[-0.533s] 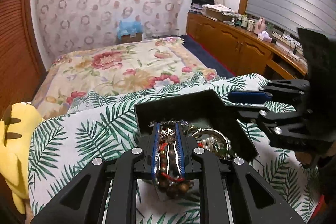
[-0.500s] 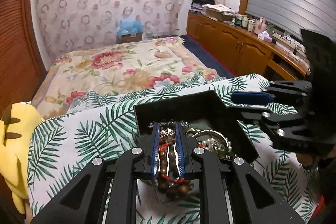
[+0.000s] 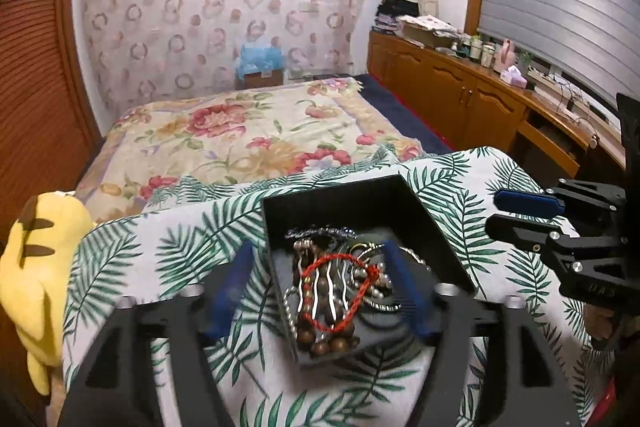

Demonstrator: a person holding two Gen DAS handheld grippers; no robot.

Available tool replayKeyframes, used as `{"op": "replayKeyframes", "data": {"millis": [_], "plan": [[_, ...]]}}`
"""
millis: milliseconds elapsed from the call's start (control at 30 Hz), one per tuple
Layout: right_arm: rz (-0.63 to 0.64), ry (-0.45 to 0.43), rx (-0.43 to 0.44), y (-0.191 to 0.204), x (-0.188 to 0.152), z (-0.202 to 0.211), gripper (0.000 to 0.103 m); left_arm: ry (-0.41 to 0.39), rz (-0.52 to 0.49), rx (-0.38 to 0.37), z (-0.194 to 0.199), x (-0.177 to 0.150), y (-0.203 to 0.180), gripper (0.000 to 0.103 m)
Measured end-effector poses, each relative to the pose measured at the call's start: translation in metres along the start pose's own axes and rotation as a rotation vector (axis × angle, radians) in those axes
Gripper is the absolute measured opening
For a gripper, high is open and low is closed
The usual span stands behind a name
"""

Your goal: Organize jewelry

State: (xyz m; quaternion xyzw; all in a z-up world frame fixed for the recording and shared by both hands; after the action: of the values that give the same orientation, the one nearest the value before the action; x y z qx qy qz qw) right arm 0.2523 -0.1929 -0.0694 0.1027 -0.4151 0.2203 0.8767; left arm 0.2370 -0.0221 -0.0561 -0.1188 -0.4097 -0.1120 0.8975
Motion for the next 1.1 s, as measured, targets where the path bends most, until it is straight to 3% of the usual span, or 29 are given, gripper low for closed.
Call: {"op": "replayKeyframes", "data": {"millis": [200, 400, 533, 667, 1100], "plan": [[-0.045, -0.036, -0.034, 0.0, -0.007, 0.026, 0.059, -0.034, 0.01, 0.038, 0.032, -0.015, -0.004, 0.094], [-0.078, -0.061, -0.081, 0.004, -0.012, 0.045, 0.08, -0.046, 0.016, 0.079, 0.056, -0.026, -0.01, 0.095], [-0.111, -0.09, -0.103, 0.007, -0.016, 0.061, 0.085, -0.071, 0.021, 0.115, 0.075, -0.032, -0.016, 0.095], [-0.14, -0.144, -0.125, 0.01, -0.019, 0.085, 0.099, -0.111, 0.034, 0.136, 0.097, -0.037, -0.024, 0.095], [-0.183, -0.237, -0.186, 0.018, -0.032, 0.148, 0.1, -0.167, 0.039, 0.158, 0.15, -0.055, -0.046, 0.095]]}}
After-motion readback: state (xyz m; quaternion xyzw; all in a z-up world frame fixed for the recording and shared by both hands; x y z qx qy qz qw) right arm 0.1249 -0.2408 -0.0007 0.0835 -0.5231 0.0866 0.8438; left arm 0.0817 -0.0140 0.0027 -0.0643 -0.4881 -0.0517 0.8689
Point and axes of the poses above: each gripper's, at about its wrist camera, not at the fingertips, and z roughly against the way its jaws point, y to its left, x to its top, the point moved 3 cm from there along -z, roughly the way its jaws point, and after that the axes turned 8 degrees about -x, right-handed, at the moved point
